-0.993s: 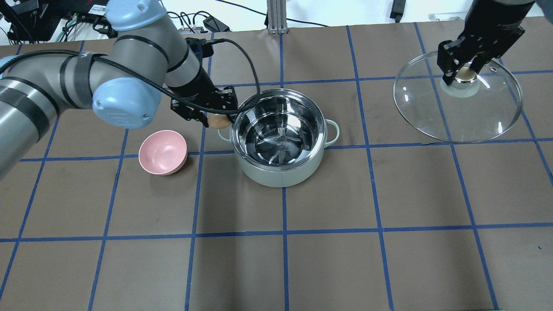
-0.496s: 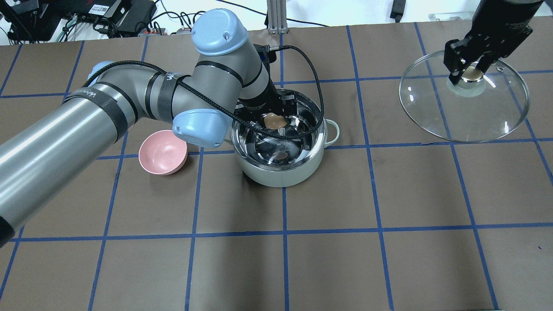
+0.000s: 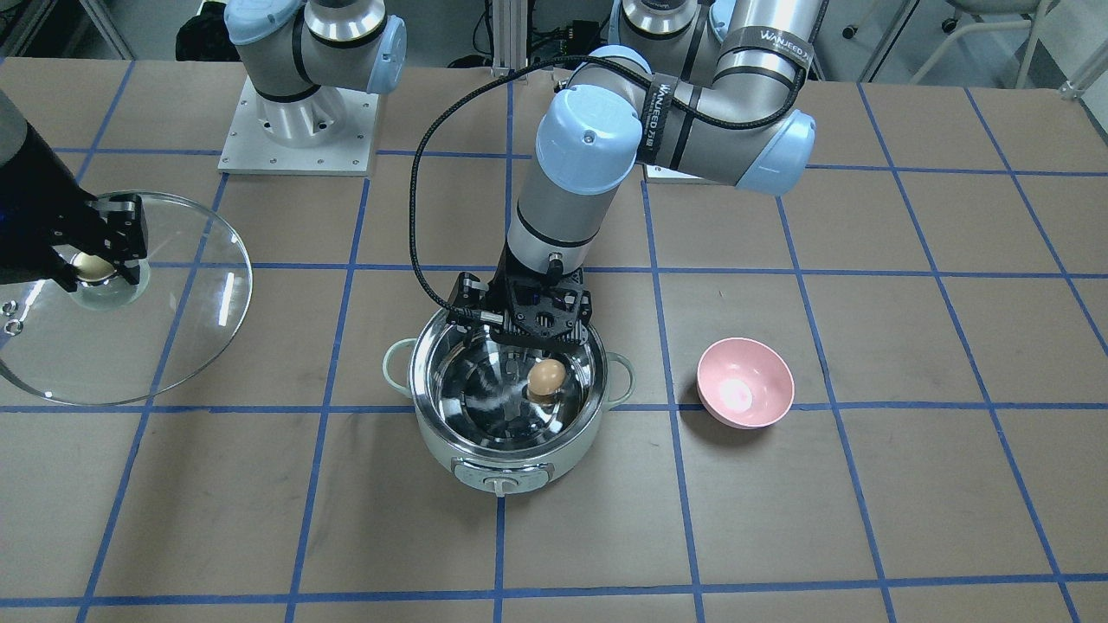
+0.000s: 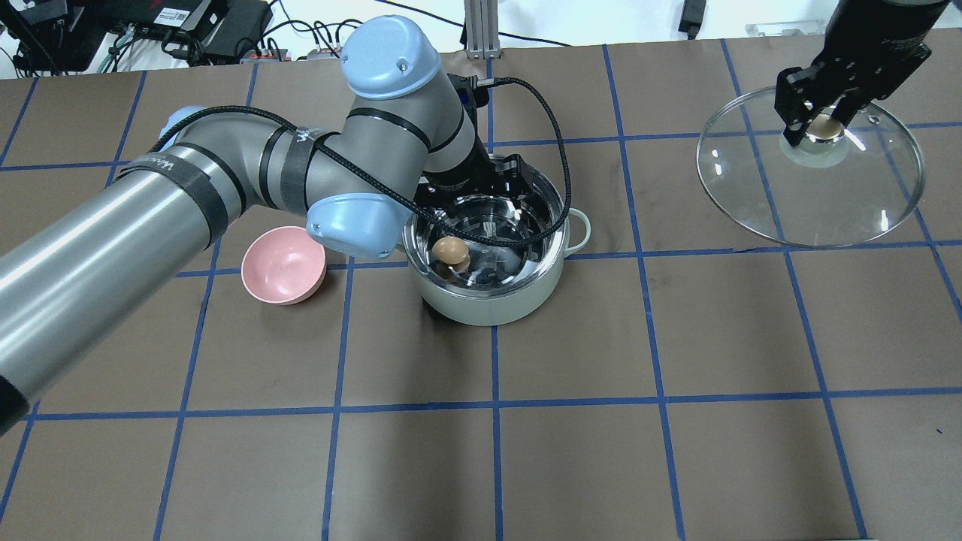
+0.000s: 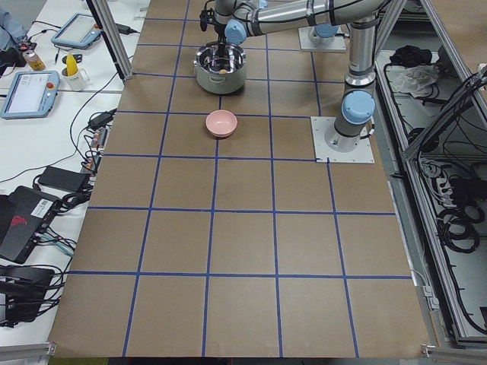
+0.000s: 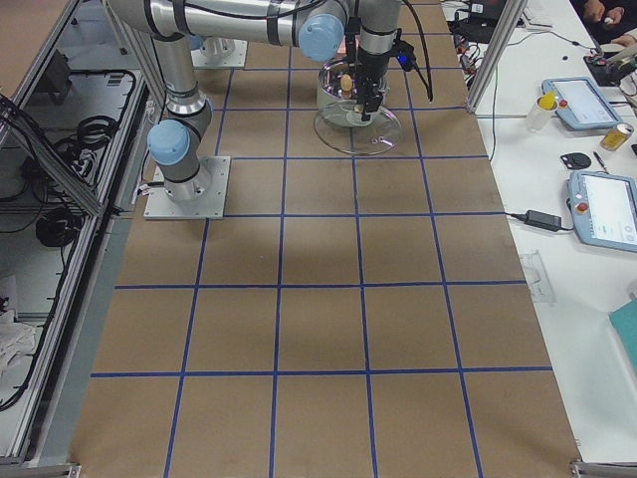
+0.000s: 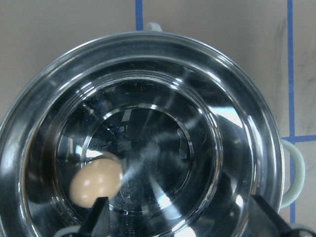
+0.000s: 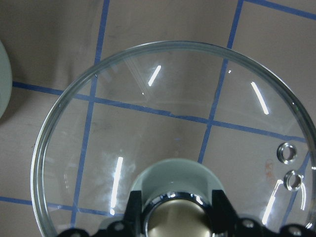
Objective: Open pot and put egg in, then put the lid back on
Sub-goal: 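Lower the egg into the pot, open the left gripper and withdraw, then carry the glass lid back over the pot with the right gripper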
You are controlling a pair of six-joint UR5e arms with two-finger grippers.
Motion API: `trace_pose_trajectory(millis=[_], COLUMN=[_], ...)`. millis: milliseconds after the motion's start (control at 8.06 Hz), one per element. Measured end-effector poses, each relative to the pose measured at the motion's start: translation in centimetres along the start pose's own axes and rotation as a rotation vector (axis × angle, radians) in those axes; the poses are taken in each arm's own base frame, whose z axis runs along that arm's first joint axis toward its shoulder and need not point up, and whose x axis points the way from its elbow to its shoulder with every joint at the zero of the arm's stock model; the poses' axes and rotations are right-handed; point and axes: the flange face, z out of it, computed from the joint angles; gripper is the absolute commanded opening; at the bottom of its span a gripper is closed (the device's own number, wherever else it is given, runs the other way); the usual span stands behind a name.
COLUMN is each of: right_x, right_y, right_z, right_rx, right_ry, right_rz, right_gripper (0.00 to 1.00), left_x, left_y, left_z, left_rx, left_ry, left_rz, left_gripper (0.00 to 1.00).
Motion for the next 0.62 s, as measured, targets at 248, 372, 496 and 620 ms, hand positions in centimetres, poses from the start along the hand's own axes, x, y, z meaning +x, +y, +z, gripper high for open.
trace_pose_trajectory(millis=[248,372,496,620], right_x=[0.0,-0.1,-0.2,-0.4], right_y=[0.0,0.0,0.0,0.1], right_z=[0.0,-0.1,-0.3,-0.6], right_rx=[0.002,0.004,0.010,0.021], right_ry=[-0.001,-0.001,-0.003,-0.006], right_rz=[-0.003,-0.004,-0.002,-0.004], right_gripper=[0.00,0.00,0.00,0.00], left_x=[-0.6,-3.2,-7.0,-10.5], left_y=[-0.4,-1.4,-2.4,-2.7], left_z=[-1.0,-2.0,-3.9,-6.4], left_rx=[0.009,-0.006,-0.026,-0.048], left_ry=[-0.003,-0.016,-0.030,-0.044], left_rz=[0.042,0.055,0.049,0.049], left_gripper=[1.00,1.00,1.00,1.00])
